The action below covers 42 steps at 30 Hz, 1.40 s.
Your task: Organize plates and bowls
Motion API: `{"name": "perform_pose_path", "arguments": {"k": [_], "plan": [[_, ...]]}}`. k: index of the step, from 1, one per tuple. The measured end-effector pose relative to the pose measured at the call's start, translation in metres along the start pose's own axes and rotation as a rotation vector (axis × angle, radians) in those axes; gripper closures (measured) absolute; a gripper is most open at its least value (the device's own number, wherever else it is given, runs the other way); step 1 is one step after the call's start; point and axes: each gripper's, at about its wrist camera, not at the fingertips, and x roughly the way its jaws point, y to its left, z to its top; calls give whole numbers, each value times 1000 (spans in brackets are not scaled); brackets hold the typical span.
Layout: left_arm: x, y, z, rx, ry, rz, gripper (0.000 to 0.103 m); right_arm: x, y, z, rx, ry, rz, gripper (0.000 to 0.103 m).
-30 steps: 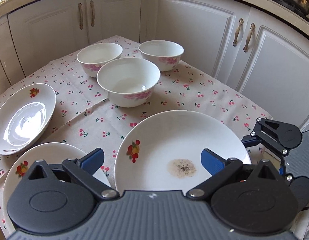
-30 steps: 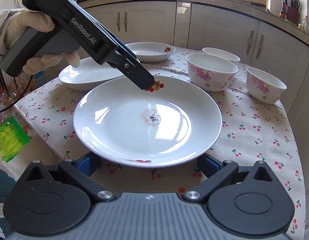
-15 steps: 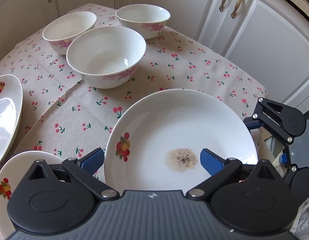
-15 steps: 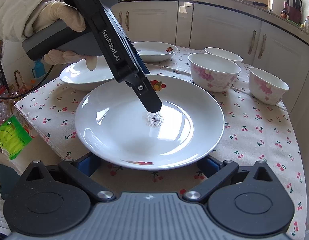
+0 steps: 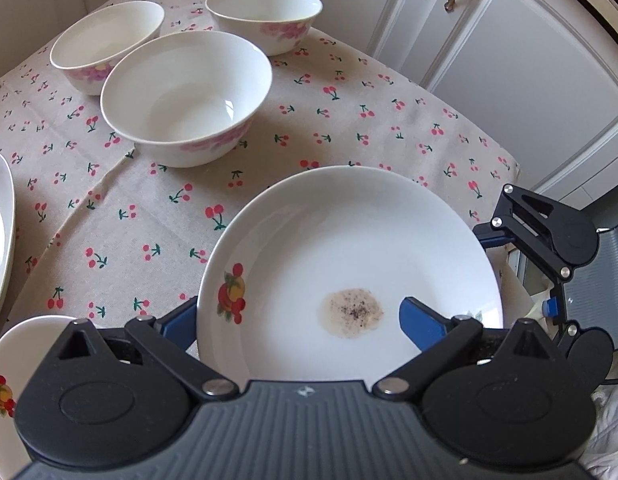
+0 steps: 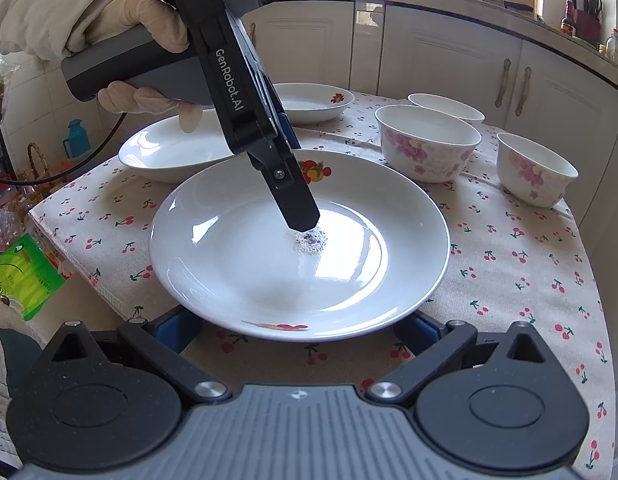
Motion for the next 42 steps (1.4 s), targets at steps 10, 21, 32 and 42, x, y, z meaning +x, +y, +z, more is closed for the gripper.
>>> {"name": "perform_pose_path", "arguments": {"k": [10, 21, 32, 42], "plan": [[3, 2, 2, -1, 30, -18, 3, -1, 0, 1, -2, 9, -1, 0], [2, 3, 3, -15, 30, -31, 3, -1, -1, 4, 1, 21, -6, 0], [-12, 3, 5, -26, -14, -24, 3, -6, -5, 14, -7, 21, -3, 0], [-44, 16, -4, -65, -82, -4, 3, -6, -2, 39, -46, 0, 18, 0]]}}
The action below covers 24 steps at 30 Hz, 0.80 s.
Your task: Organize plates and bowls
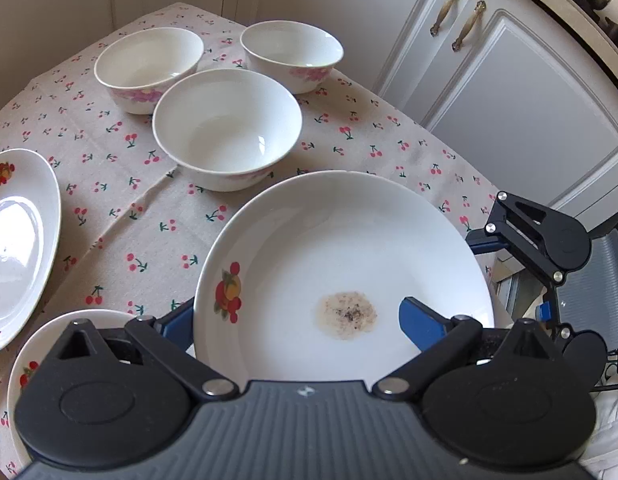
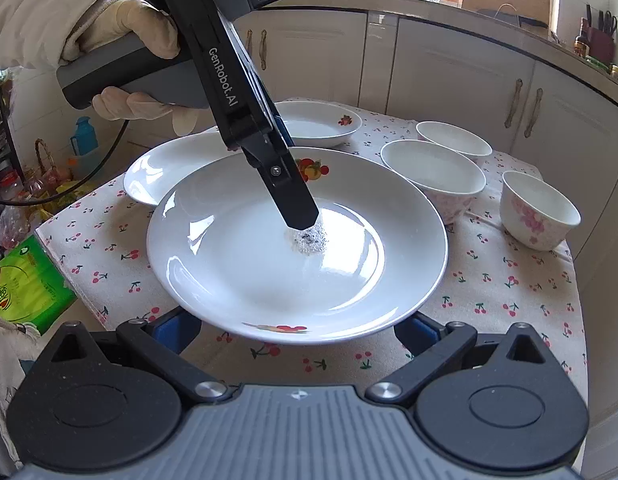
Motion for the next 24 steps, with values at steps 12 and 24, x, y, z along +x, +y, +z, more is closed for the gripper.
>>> {"name": "perform_pose_path", "arguments": {"k": [12, 24], "plan": [[-45, 38, -37, -84, -82, 38, 3, 27, 31, 41, -84, 10, 59, 0], [-57, 79, -69, -159, -107, 51, 3, 57, 56, 70, -123, 46, 107, 0]]}}
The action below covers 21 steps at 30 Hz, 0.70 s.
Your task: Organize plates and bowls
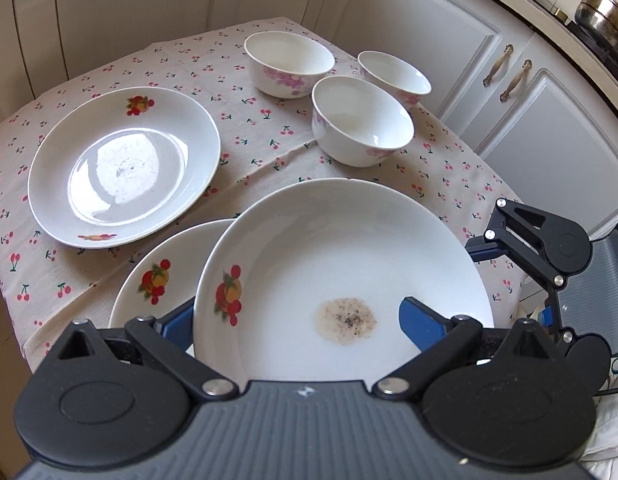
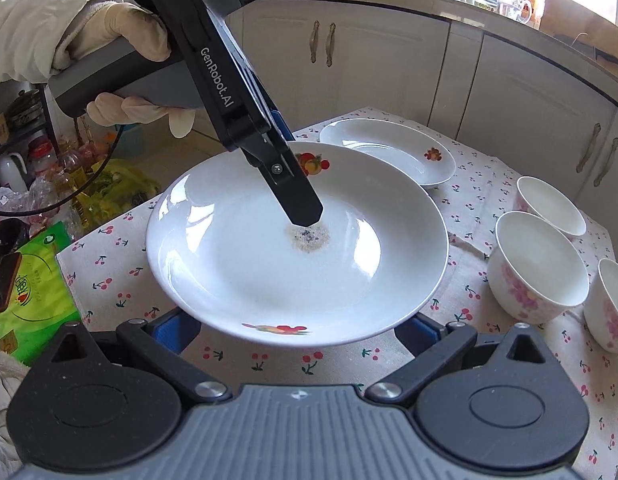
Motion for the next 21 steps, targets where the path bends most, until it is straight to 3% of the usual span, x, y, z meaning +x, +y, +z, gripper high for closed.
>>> {"name": "perform_pose_path", "arguments": {"k": [21], "plan": [[16, 29, -10, -46, 19, 2, 3, 17, 9, 18, -18, 46, 1, 0]]}}
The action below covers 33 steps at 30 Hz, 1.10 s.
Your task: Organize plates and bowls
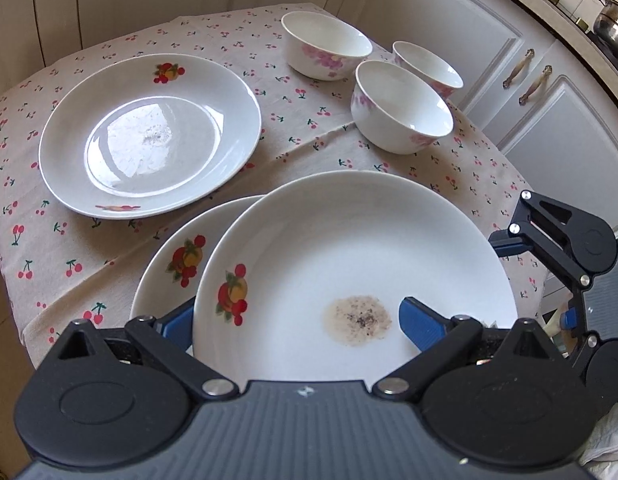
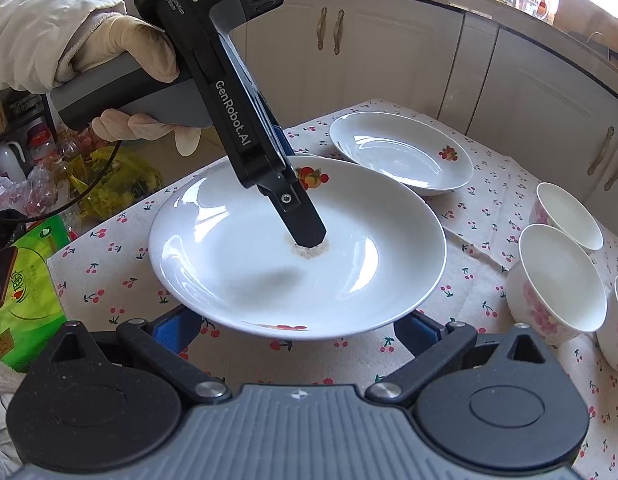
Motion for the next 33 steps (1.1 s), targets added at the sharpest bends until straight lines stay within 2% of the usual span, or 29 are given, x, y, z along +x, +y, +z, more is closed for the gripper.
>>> {"name": "perform_pose_path", "arguments": {"k": [19, 33], "plan": [[7, -3, 0, 66, 28, 74, 3, 7, 5, 7, 5, 30, -5, 0], [6, 1, 0, 54, 53, 67, 3, 10, 7, 9, 4, 40, -3, 0]]}}
